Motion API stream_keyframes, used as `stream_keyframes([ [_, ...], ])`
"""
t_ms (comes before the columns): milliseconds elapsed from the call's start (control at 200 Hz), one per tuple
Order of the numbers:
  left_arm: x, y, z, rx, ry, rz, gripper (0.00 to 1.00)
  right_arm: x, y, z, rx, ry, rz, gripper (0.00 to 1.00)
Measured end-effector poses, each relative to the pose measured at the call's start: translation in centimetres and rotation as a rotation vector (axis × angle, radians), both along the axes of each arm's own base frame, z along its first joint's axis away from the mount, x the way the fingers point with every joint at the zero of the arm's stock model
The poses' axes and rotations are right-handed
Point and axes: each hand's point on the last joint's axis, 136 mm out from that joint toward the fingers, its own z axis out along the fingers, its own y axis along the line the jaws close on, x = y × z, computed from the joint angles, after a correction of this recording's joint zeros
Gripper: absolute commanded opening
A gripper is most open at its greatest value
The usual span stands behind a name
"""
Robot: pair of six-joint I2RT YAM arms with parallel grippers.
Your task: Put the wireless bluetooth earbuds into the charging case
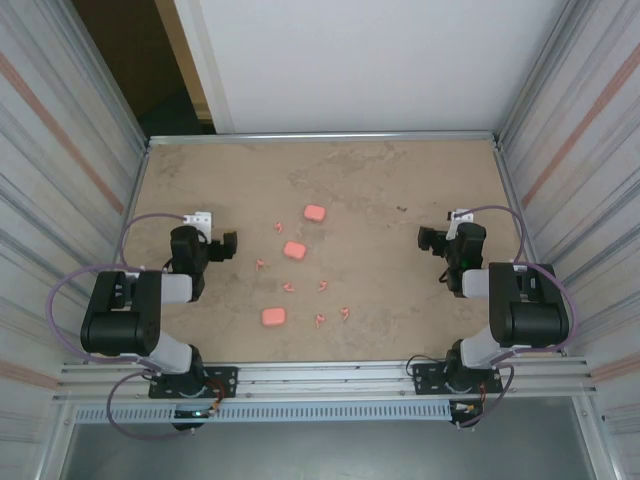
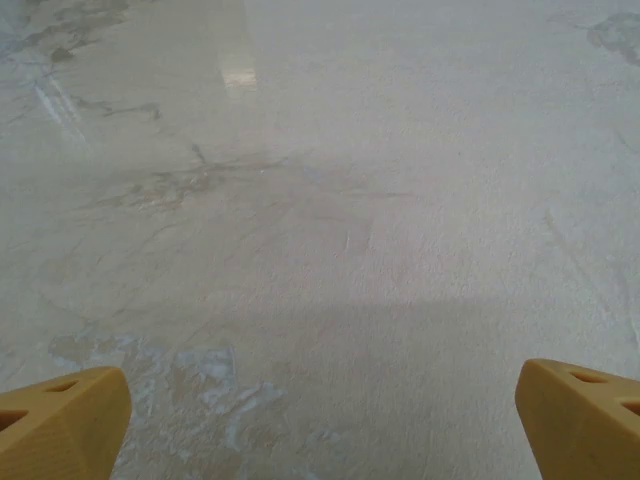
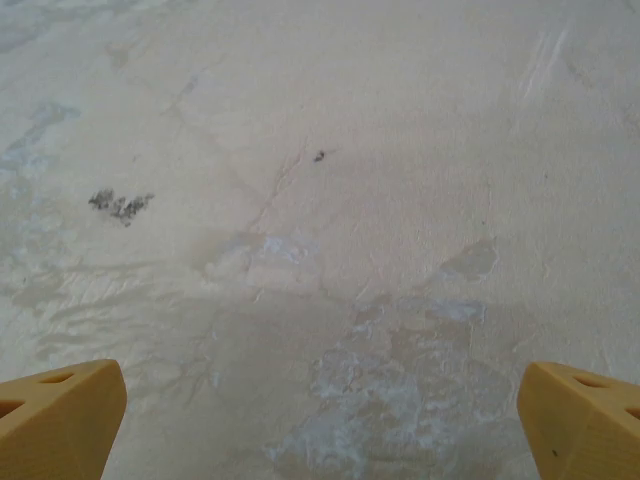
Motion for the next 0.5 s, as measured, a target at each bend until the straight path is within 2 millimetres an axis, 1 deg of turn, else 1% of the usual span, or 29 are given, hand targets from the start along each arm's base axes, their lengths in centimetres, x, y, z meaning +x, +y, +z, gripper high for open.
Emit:
stream_keyframes([
  [125,0.2,-0.2,0.4,0.002,-0.016,-0.006,0.99,0.2,-0.1,0.4,-0.001,-0.017,-0.003,0.99],
  [291,0.6,-0.2,0.9,0.002,-0.038,-0.007,0.99,0.3,-0.3,0.4,-0.007,-0.022,-0.015,0.99],
  [496,0.7,-0.2,1.1,0.002,-0.043,-0.008,0.99,0.4,-0.3,0.6,-0.009,-0.033,-0.018,0.99],
])
